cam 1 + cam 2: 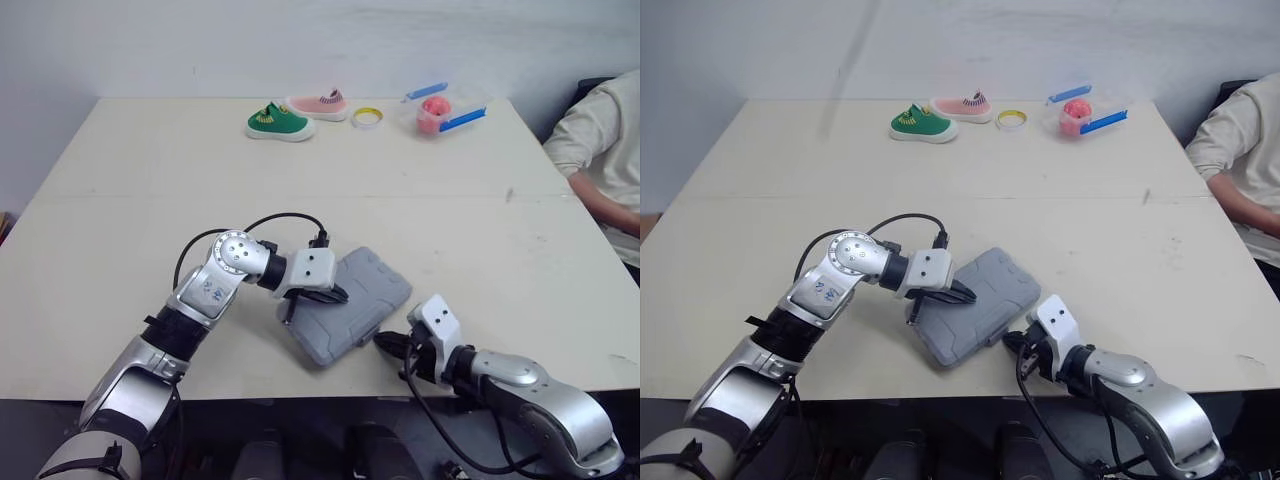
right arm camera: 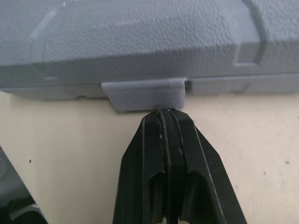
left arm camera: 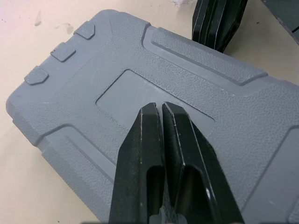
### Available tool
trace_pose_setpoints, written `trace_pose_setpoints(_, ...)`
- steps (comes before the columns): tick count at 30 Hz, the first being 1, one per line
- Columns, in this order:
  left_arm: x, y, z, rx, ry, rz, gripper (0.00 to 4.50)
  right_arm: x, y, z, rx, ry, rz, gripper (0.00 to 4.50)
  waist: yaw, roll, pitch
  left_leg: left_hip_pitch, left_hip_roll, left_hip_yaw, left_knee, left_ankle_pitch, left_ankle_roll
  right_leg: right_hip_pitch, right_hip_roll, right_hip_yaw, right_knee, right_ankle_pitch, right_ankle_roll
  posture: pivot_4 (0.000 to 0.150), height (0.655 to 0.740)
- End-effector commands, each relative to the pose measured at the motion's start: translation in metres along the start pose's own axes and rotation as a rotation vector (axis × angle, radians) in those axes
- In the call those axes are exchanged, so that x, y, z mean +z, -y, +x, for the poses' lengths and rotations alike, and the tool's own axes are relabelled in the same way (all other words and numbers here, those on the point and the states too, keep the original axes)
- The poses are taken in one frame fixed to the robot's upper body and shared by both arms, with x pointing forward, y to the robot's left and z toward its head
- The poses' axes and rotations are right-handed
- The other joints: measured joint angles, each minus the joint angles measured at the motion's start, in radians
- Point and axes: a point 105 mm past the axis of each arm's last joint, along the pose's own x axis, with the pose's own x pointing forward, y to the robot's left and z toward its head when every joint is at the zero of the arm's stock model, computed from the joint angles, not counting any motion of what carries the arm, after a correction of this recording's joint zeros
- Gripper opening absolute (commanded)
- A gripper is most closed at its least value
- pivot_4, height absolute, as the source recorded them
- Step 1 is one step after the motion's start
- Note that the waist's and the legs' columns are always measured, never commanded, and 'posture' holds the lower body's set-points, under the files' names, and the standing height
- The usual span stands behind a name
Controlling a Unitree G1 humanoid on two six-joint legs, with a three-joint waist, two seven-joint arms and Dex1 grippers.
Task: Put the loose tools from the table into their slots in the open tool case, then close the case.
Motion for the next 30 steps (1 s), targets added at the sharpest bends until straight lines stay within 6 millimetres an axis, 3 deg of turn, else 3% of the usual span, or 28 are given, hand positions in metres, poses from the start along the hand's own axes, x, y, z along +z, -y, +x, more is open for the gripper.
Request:
trace_pose_setpoints(1,-0.035,0.023,0.014,-0.081,-0.133,-0.060,0.11,0.023,-0.001,0.008,0.017,0.122,-0.015,0.00,-0.001,0.000,-0.001,0.000,0.000,0.000,0.000,0.000,0.000,0.000,0.000,0.000,0.000,0.000,0.000,0.150,0.7400)
trace_pose_setpoints(8,-0.034,0.028,0.023,-0.097,-0.117,-0.079,0.11,0.040,-0.002,0.019,0.070,0.156,-0.001,0.00,-0.020,-0.003,-0.003,0.002,0.001,0.000,0.000,0.000,0.000,0.000,0.000,0.001,0.004,0.000,0.000,0.150,0.7400)
trace_pose_setpoints(12,-0.040,0.028,0.024,-0.090,-0.139,-0.056,0.11,0.040,-0.002,0.020,0.085,0.138,-0.023,0.00,-0.022,-0.003,-0.003,0.002,0.000,0.000,0.000,0.000,0.000,0.000,0.000,0.001,0.004,0.000,0.000,0.150,0.7400)
trace_pose_setpoints(16,-0.041,0.020,0.013,-0.046,-0.122,-0.066,0.11,0.037,0.000,0.007,0.070,0.106,-0.129,0.00,-0.021,-0.003,-0.003,0.002,0.001,0.000,0.000,0.000,0.000,0.000,-0.001,0.001,0.005,0.000,0.000,0.150,0.7400)
trace_pose_setpoints(19,-0.024,0.011,-0.017,0.014,0.017,-0.207,0.11,0.043,0.001,-0.021,0.091,0.109,-0.226,0.00,-0.020,-0.002,-0.003,0.002,0.000,-0.001,0.000,0.000,0.000,0.000,-0.002,0.001,0.004,0.000,0.000,0.150,0.7400)
trace_pose_setpoints(23,0.005,0.020,-0.080,0.004,0.214,-0.341,1.22,0.063,-0.013,-0.071,0.236,0.118,-0.295,1.28,-0.029,0.000,0.000,0.000,0.001,-0.001,-0.001,0.000,0.000,-0.001,0.000,0.000,0.003,0.000,0.000,0.150,0.7400)
trace_pose_setpoints(24,0.009,0.024,-0.092,0.005,0.226,-0.350,1.74,0.066,-0.014,-0.081,0.258,0.114,-0.308,1.83,-0.031,0.001,0.003,0.000,0.002,-0.001,-0.001,0.000,0.000,-0.002,0.001,0.001,0.003,0.000,-0.001,0.150,0.7400)
trace_pose_setpoints(28,0.013,0.039,-0.154,0.090,0.208,-0.462,3.14,0.089,-0.004,-0.121,0.245,0.107,-0.335,3.42,-0.023,0.002,0.010,-0.001,0.002,-0.003,-0.001,0.001,-0.001,-0.002,0.000,-0.002,0.004,-0.001,-0.002,0.150,0.7400)
trace_pose_setpoints(29,0.017,0.042,-0.174,0.127,0.223,-0.517,3.67,0.095,0.002,-0.130,0.216,0.108,-0.356,4.01,-0.023,0.004,0.013,-0.001,0.002,-0.003,-0.001,0.001,-0.001,-0.002,0.000,-0.002,0.004,-0.001,-0.002,0.150,0.7400)
trace_pose_setpoints(30,0.019,0.045,-0.196,0.182,0.234,-0.553,3.86,0.103,0.009,-0.138,0.169,0.112,-0.385,4.25,-0.023,0.004,0.014,0.000,0.001,-0.003,-0.002,0.001,-0.001,-0.001,-0.001,-0.001,0.003,-0.001,-0.002,0.150,0.7400)
